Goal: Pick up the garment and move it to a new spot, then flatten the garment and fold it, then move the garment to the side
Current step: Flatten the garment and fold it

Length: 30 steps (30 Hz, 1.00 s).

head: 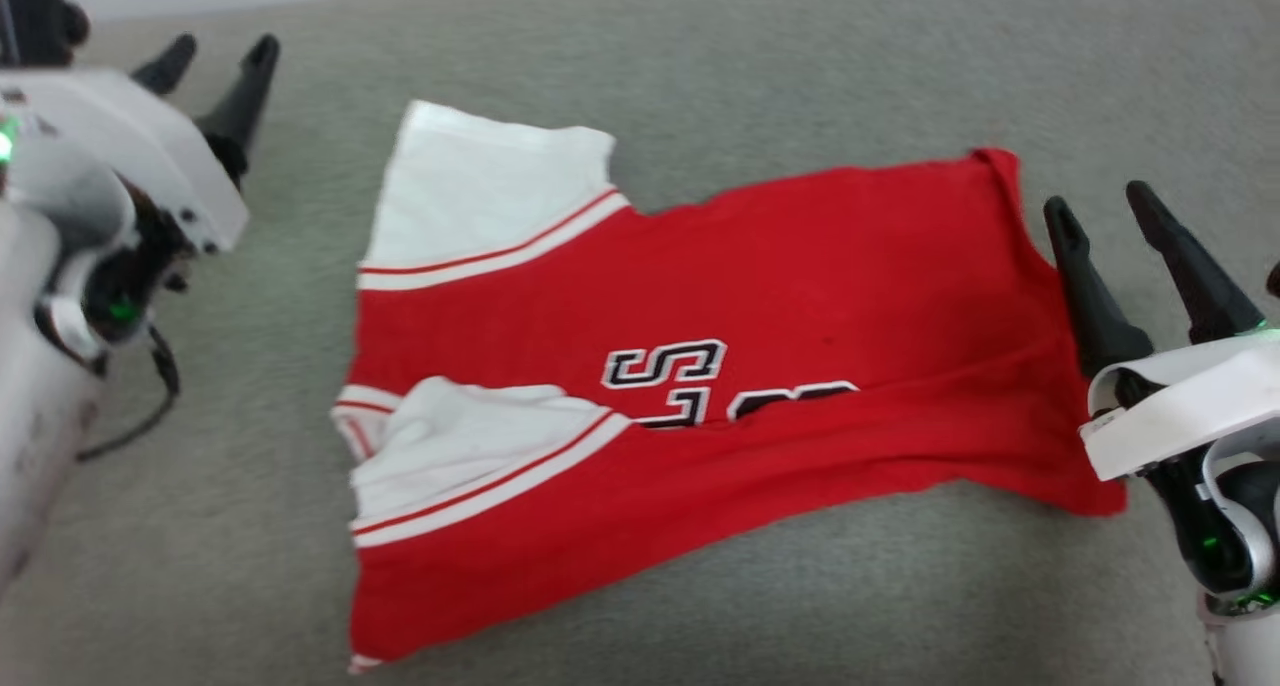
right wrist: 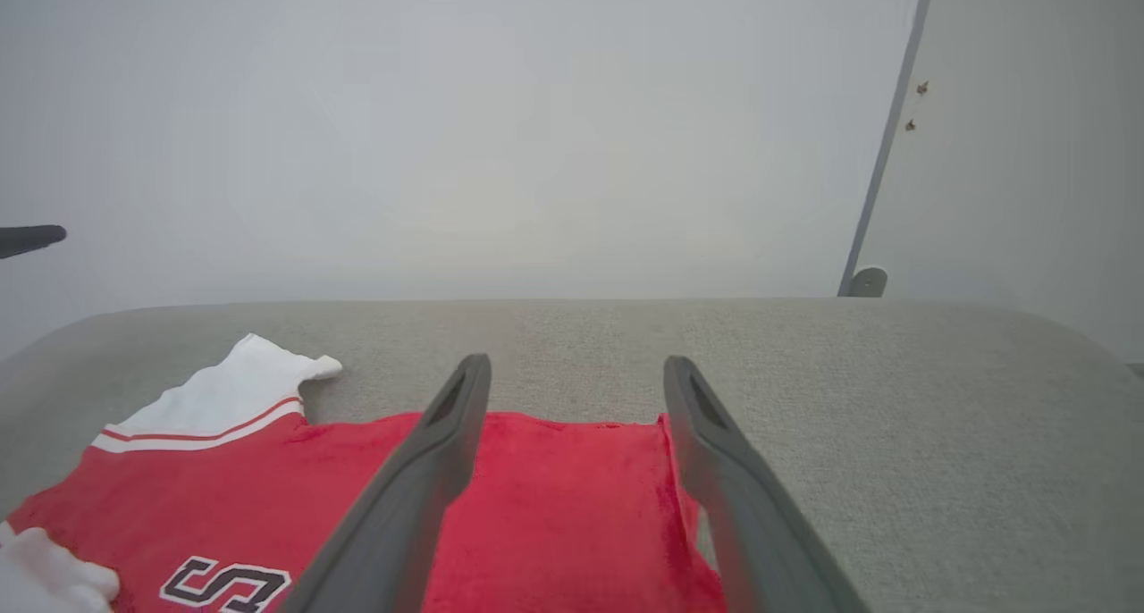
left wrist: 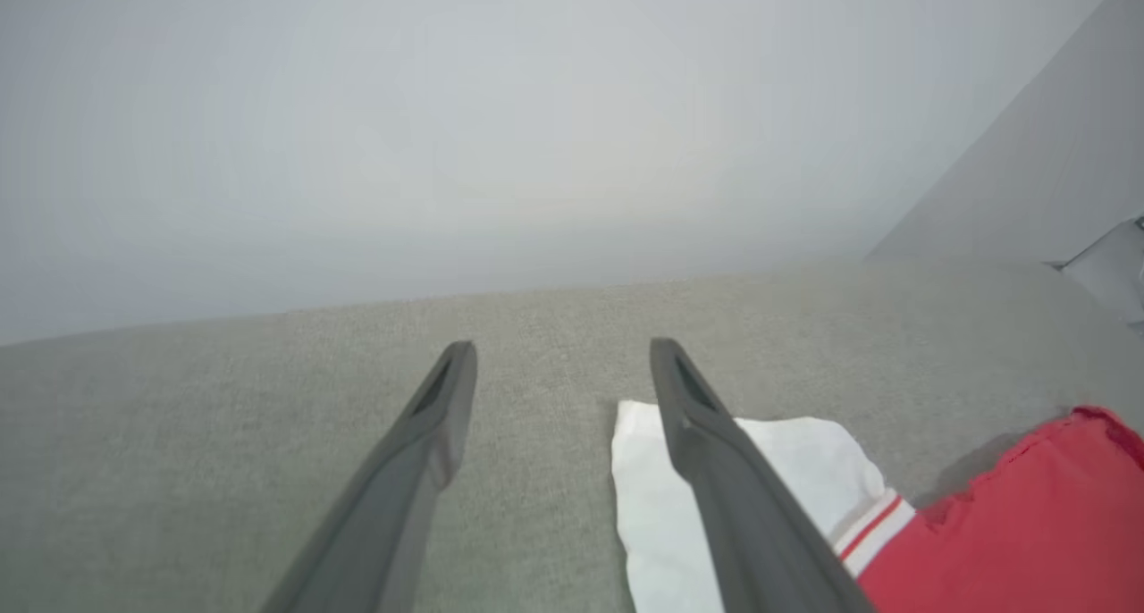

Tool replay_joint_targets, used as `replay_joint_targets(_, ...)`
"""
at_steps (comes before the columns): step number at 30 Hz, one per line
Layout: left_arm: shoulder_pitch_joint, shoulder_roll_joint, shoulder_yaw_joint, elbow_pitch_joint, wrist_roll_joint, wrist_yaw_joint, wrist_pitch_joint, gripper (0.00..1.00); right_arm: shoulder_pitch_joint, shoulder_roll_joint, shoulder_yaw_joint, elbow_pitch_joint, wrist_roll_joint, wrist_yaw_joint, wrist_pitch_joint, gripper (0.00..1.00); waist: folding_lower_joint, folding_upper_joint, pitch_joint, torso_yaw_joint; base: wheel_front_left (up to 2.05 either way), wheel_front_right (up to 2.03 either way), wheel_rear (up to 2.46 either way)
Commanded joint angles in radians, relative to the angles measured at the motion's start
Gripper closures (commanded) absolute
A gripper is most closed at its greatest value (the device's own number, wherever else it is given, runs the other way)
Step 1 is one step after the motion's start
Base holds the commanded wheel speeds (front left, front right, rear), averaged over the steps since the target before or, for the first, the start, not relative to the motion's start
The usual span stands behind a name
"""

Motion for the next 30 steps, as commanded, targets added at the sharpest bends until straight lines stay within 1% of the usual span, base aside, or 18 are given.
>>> replay_joint_targets(1,-0.036,-0.009,-0.017,0.05,0.015,-0.02,0.031,0.0,-0.012,0.007,0.008,0.002,-0.002,-0.001,-0.009,0.0,0.0,-0.0001,0.075,-0.098,0.0,0.0,0.0)
replay_joint_targets(3,-0.1,-0.012,-0.044,0.133,0.031,-0.061,0.088,0.0,-0.012,0.011,0.012,0.007,0.002,-0.001,-0.015,0.0,0.0,-0.0001,0.089,-0.127,0.0,0.0,0.0)
replay_joint_targets(6,-0.164,-0.028,-0.078,0.25,0.016,-0.107,0.217,0.0,-0.01,0.006,0.017,0.016,0.003,-0.001,-0.015,0.0,0.0,-0.0001,0.104,-0.158,0.0,0.0,0.0)
replay_joint_targets(9,-0.218,-0.03,-0.116,0.334,0.006,-0.133,0.367,0.0,-0.02,0.005,0.029,0.016,0.01,-0.001,-0.014,0.0,0.0,-0.0001,0.119,-0.184,0.0,0.0,0.0)
replay_joint_targets(13,-0.262,-0.044,-0.144,0.415,-0.031,-0.151,0.549,0.0,-0.028,0.007,0.044,0.015,0.019,-0.001,-0.014,0.0,0.0,-0.0001,0.144,-0.209,0.0,0.0,0.0)
replay_joint_targets(15,-0.277,-0.053,-0.151,0.434,-0.045,-0.158,0.594,0.0,-0.028,0.005,0.047,0.015,0.02,-0.001,-0.013,0.0,0.0,-0.0001,0.153,-0.215,0.0,0.0,0.0)
replay_joint_targets(18,-0.29,-0.064,-0.167,0.45,-0.04,-0.161,0.612,0.0,-0.024,0.001,0.046,0.02,0.027,-0.001,-0.01,0.0,0.0,-0.0001,0.165,-0.216,0.0,0.0,0.0)
replay_joint_targets(20,-0.287,-0.088,-0.168,0.456,-0.063,-0.165,0.634,0.0,-0.027,-0.004,0.049,0.025,0.034,-0.001,-0.003,0.0,0.0,-0.0001,0.17,-0.212,0.0,0.0,0.0)
replay_joint_targets(21,-0.284,-0.1,-0.17,0.454,-0.075,-0.167,0.65,0.18,-0.034,-0.007,0.052,0.028,0.04,-0.001,0.003,0.0,0.0,-0.0001,0.171,-0.209,0.0,0.0,0.0)
replay_joint_targets(22,-0.282,-0.109,-0.171,0.453,-0.087,-0.168,0.666,0.65,-0.045,-0.011,0.056,0.03,0.048,-0.001,0.012,0.0,0.0,-0.0001,0.173,-0.205,0.0,0.0,0.0)
replay_joint_targets(23,-0.283,-0.114,-0.178,0.446,-0.089,-0.169,0.674,0.97,-0.057,-0.016,0.061,0.033,0.053,-0.001,0.023,0.0,0.0,-0.0001,0.175,-0.202,0.0,0.0,0.0)
replay_joint_targets(24,-0.283,-0.116,-0.181,0.438,-0.096,-0.169,0.677,1.0,-0.069,-0.024,0.068,0.039,0.053,-0.001,0.04,0.0,0.0,-0.0001,0.176,-0.197,0.0,0.0,0.0)
replay_joint_targets(27,-0.29,-0.109,-0.193,0.415,-0.103,-0.169,0.676,1.0,-0.134,-0.049,0.11,0.069,0.073,-0.001,0.135,0.0,0.0,-0.0001,0.182,-0.182,0.0,0.0,0.0)
replay_joint_targets(30,-0.301,-0.112,-0.195,0.389,-0.124,-0.169,0.669,1.0,-0.237,-0.091,0.179,0.12,0.088,-0.001,0.284,0.0,0.0,-0.0001,0.196,-0.166,0.0,0.0,0.0)
